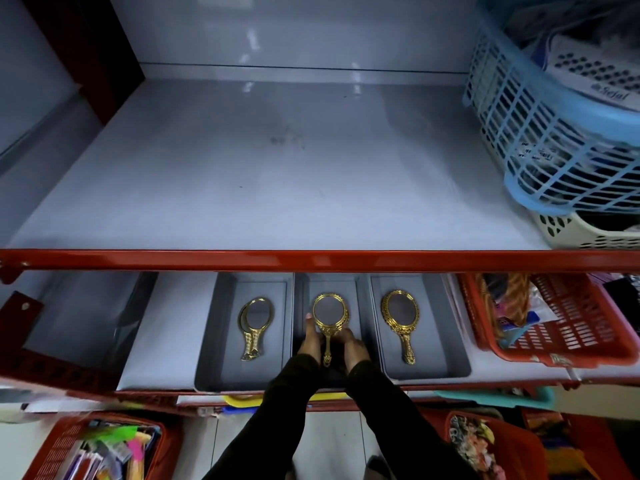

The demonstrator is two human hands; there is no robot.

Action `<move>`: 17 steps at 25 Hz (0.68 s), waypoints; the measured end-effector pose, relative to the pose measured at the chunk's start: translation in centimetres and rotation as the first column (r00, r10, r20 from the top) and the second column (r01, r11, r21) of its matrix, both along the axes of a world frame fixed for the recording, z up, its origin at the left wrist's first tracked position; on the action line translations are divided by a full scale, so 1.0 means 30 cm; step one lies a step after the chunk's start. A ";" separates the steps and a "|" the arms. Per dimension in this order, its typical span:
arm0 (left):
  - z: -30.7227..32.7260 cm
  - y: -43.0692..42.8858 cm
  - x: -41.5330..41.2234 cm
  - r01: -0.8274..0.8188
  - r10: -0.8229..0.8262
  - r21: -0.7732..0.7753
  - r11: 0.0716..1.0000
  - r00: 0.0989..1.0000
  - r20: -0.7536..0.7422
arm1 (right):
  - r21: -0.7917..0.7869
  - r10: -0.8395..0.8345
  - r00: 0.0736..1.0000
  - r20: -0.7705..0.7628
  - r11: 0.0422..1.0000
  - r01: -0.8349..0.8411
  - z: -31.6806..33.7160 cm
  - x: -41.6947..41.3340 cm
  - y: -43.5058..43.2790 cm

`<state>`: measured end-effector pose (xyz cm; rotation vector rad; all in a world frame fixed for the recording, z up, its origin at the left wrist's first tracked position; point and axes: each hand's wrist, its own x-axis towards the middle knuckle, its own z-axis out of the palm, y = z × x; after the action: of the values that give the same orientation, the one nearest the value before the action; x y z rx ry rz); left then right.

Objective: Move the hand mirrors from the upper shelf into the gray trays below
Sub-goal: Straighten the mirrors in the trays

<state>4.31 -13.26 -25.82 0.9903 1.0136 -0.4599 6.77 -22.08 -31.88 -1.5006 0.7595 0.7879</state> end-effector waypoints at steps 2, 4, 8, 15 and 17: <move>-0.032 -0.011 -0.003 0.000 0.000 0.017 1.000 1.000 0.000 | -0.025 0.006 1.000 -0.015 1.000 -0.006 0.090 -0.020 0.005; -0.087 -0.020 -0.004 0.040 -0.040 0.004 0.999 0.999 -0.014 | -0.024 0.021 0.999 -0.033 0.999 -0.022 0.146 -0.030 0.008; -0.065 -0.035 -0.017 0.063 -0.062 0.021 0.998 0.998 -0.026 | -0.030 0.049 0.997 -0.054 0.998 -0.051 0.209 -0.042 0.003; 0.042 -0.039 -0.020 0.059 -0.058 0.019 0.998 0.998 -0.020 | -0.059 0.084 0.995 -0.052 0.994 -0.087 0.181 -0.036 -0.019; 0.069 -0.040 -0.025 0.030 -0.030 -0.004 1.000 1.000 -0.005 | -0.061 0.108 0.993 -0.043 0.992 -0.111 0.185 -0.033 -0.024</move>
<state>3.55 -14.47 -23.74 1.0024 1.0033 -0.4892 5.77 -22.80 -26.32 -1.5985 0.7423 0.8848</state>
